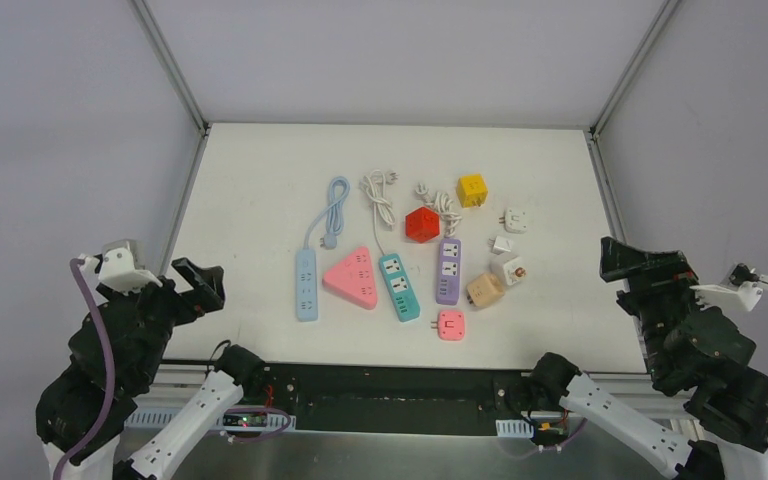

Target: Pull the plug off the socket

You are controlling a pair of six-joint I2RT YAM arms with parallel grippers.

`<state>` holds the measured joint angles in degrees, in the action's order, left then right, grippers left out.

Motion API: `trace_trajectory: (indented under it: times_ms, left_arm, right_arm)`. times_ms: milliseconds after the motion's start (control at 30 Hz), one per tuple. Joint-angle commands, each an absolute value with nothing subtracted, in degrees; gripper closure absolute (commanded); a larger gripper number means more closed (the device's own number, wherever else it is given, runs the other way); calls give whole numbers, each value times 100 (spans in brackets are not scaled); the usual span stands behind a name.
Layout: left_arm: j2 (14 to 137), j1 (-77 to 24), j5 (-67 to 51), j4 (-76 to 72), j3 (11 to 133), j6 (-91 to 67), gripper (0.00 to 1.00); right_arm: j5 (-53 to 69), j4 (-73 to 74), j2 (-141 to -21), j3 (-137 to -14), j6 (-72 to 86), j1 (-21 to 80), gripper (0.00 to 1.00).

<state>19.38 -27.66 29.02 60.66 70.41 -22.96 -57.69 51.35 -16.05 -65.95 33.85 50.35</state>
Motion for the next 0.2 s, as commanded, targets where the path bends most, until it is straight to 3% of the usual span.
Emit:
trace_trajectory:
  times_ms: [0, 167]
  left_arm:
    - [1842, -2716, 2913, 6295, 7134, -2089, 1]
    - [1778, -2716, 3058, 6416, 7107, -2171, 1]
  right_arm:
    - [-5937, 5334, -1685, -6672, 3429, 5020, 0]
    - [-5900, 5335, -1681, -6663, 3504, 5022, 0]
